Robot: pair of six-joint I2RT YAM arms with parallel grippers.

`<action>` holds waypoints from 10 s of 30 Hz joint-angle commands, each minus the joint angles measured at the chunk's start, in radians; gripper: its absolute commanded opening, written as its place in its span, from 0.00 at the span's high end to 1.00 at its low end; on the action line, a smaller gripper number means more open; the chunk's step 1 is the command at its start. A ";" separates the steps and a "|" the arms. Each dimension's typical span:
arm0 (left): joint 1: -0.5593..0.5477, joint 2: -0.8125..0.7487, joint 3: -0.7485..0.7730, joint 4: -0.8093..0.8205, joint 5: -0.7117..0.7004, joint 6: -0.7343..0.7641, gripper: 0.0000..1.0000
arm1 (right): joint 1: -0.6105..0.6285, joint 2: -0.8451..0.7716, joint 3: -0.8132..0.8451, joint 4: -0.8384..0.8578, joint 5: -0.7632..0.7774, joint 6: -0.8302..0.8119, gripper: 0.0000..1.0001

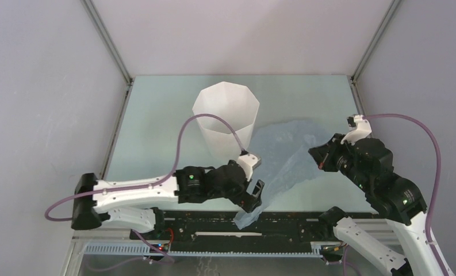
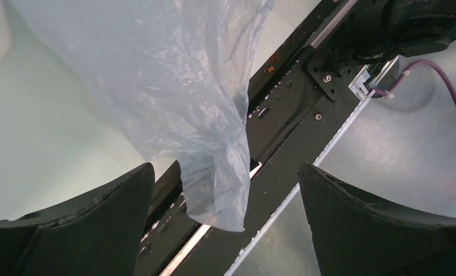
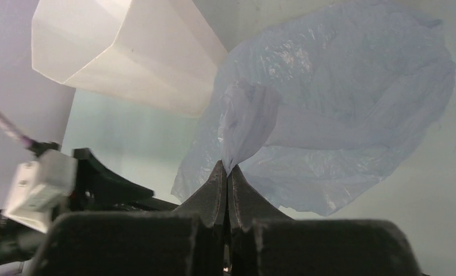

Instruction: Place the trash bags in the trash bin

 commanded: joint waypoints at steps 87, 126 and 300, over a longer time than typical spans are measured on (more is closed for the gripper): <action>0.090 0.461 1.424 -0.008 -0.830 0.795 1.00 | 0.153 -0.170 0.159 0.178 -0.242 0.892 0.14; 0.086 0.118 1.347 -0.050 -0.501 0.577 1.00 | 0.185 0.140 0.324 0.549 -0.581 0.357 1.00; 0.934 0.299 0.870 -0.416 0.103 0.012 0.42 | -0.222 0.536 0.318 0.401 -0.700 0.199 1.00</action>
